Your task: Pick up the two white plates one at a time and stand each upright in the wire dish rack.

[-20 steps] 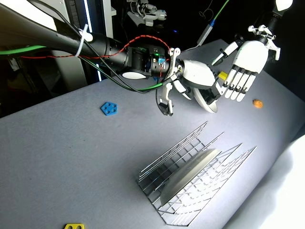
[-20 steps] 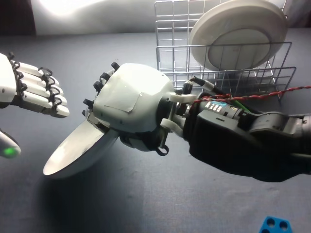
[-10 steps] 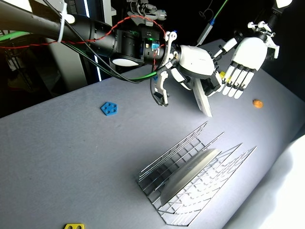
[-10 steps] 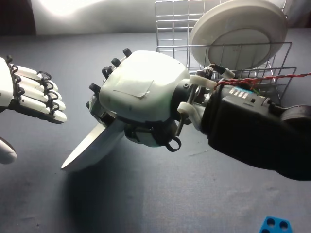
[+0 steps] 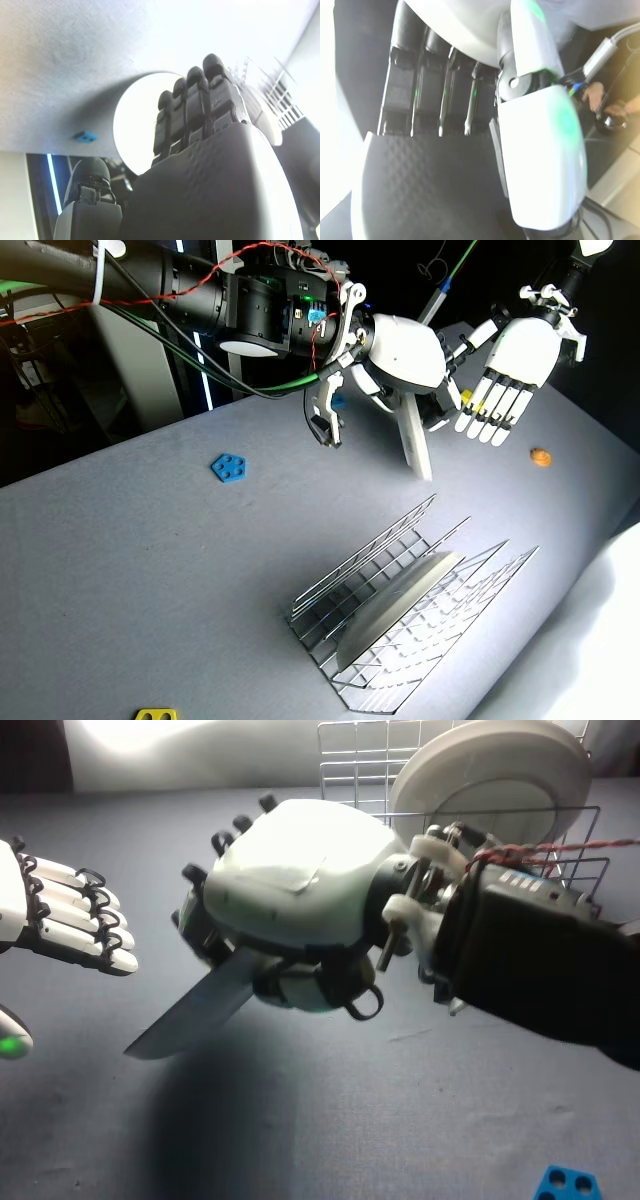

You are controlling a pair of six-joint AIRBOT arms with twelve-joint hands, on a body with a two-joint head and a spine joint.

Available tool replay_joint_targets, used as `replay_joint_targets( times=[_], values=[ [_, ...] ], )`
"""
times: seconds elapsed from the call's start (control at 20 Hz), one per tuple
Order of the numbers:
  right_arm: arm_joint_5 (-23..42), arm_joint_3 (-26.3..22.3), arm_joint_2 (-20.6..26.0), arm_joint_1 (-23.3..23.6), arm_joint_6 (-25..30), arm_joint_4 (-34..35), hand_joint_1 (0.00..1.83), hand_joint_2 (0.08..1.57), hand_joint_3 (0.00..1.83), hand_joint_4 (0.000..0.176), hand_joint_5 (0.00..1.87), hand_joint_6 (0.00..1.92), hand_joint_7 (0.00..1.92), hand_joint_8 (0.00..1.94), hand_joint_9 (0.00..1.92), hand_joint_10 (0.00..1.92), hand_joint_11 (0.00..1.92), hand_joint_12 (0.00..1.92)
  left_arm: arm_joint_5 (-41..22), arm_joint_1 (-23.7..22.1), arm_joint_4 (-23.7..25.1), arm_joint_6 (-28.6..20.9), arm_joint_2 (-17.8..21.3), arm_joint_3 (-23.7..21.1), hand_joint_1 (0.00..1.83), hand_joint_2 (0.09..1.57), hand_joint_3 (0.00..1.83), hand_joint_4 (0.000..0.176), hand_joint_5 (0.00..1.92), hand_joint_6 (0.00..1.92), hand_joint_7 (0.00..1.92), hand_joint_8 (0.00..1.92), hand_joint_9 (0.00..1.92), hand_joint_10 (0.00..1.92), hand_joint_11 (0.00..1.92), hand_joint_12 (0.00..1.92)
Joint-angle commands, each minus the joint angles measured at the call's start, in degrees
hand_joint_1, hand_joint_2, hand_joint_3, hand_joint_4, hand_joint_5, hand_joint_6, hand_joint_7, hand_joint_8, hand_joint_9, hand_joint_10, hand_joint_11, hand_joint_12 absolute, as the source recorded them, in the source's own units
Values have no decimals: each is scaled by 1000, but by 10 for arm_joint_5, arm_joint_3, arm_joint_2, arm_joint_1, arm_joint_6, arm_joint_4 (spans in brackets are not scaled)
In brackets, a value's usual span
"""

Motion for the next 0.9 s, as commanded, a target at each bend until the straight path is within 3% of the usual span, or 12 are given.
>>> replay_joint_targets(
  times=[0.0, 0.25, 0.45, 0.7, 0.85],
  values=[
    [59, -6, 4, 15, 5, -18, 1374, 1108, 0, 0, 938, 1076, 982, 934, 941, 1103, 679, 1173, -6, -5, -35, -1, 7, -1, 0, 1170, 1, 0, 152, 0, 133, 0, 107, 0, 0, 222],
    [30, -10, 18, 46, 6, 44, 1378, 1097, 0, 0, 972, 978, 1004, 900, 957, 1125, 681, 1198, -6, -3, -35, -1, 7, -2, 0, 1169, 0, 0, 157, 2, 144, 4, 118, 5, 0, 236],
    [6, -10, 33, 71, 53, 57, 1381, 1093, 0, 0, 965, 985, 1013, 894, 977, 1095, 669, 1182, -6, 0, -34, -1, 7, -1, 0, 1171, 1, 0, 162, 3, 144, 3, 114, 2, 0, 239],
    [-11, -10, 42, 104, 53, 130, 1374, 1107, 1, 0, 957, 1049, 993, 911, 917, 1140, 673, 1227, 0, 1, -24, -1, 6, 1, 0, 1165, 0, 0, 154, 0, 139, 1, 111, 1, 0, 238],
    [-14, -10, 48, 123, 82, 139, 1373, 1109, 0, 0, 955, 1054, 974, 897, 932, 1163, 691, 1252, 2, 3, -11, -1, 5, 3, 0, 1170, 0, 0, 173, 6, 151, 6, 118, 5, 0, 234]
  ],
)
